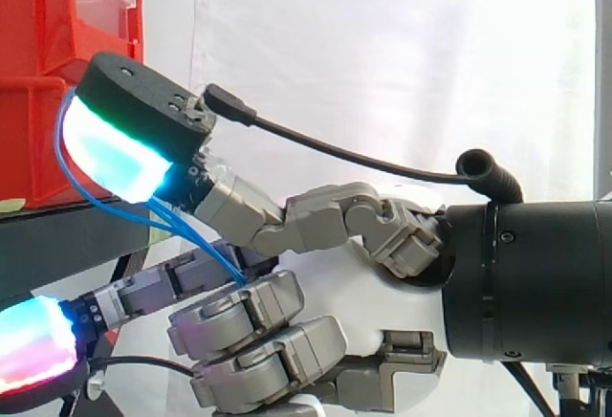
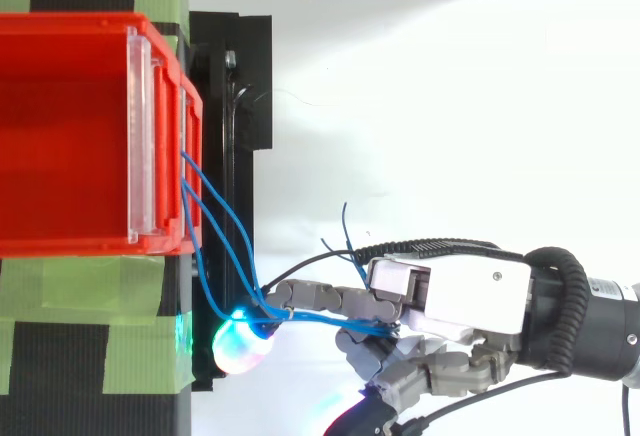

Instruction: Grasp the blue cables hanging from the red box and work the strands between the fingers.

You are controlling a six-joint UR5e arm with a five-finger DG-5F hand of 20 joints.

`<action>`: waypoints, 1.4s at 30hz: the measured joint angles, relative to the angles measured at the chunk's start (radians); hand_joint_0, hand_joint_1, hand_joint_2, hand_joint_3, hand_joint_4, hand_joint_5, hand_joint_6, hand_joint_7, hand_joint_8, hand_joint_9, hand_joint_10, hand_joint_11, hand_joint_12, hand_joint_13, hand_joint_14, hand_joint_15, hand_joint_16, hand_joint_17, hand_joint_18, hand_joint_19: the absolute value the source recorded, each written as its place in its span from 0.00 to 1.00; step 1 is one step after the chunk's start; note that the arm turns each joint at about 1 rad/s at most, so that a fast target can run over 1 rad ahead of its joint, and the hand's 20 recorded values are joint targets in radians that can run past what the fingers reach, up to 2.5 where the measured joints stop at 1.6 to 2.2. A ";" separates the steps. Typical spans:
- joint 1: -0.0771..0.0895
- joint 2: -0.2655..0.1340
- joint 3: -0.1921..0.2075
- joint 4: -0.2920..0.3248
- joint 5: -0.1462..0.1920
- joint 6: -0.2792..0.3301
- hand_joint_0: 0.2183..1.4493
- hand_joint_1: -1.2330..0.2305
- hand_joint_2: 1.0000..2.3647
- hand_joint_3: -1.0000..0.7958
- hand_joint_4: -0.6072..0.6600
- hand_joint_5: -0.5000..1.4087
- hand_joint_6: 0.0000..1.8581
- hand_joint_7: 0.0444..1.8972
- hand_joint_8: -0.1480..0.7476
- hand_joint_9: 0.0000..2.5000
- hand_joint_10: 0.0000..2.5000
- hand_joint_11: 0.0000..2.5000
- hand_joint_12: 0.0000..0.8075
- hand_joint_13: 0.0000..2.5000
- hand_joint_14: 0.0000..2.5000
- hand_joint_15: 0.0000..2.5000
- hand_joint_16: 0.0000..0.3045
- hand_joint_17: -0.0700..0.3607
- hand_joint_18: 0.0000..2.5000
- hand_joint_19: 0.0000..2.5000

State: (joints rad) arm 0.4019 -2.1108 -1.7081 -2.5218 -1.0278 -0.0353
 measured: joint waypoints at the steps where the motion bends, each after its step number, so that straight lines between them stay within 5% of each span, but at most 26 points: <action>1: 0.000 0.000 0.000 0.000 0.000 0.000 0.39 0.52 0.00 0.00 0.73 0.28 0.01 0.46 0.56 0.36 1.00 0.80 0.53 0.41 1.00 0.52 0.21 0.49 0.56 0.66; 42: 0.000 0.000 0.000 0.000 -0.001 0.004 0.42 0.48 0.00 0.00 0.74 0.34 0.01 0.53 0.56 0.36 1.00 0.80 0.53 0.41 1.00 0.52 0.21 0.49 0.56 0.66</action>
State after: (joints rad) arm 0.4019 -2.1107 -1.7081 -2.5222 -1.0287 -0.0312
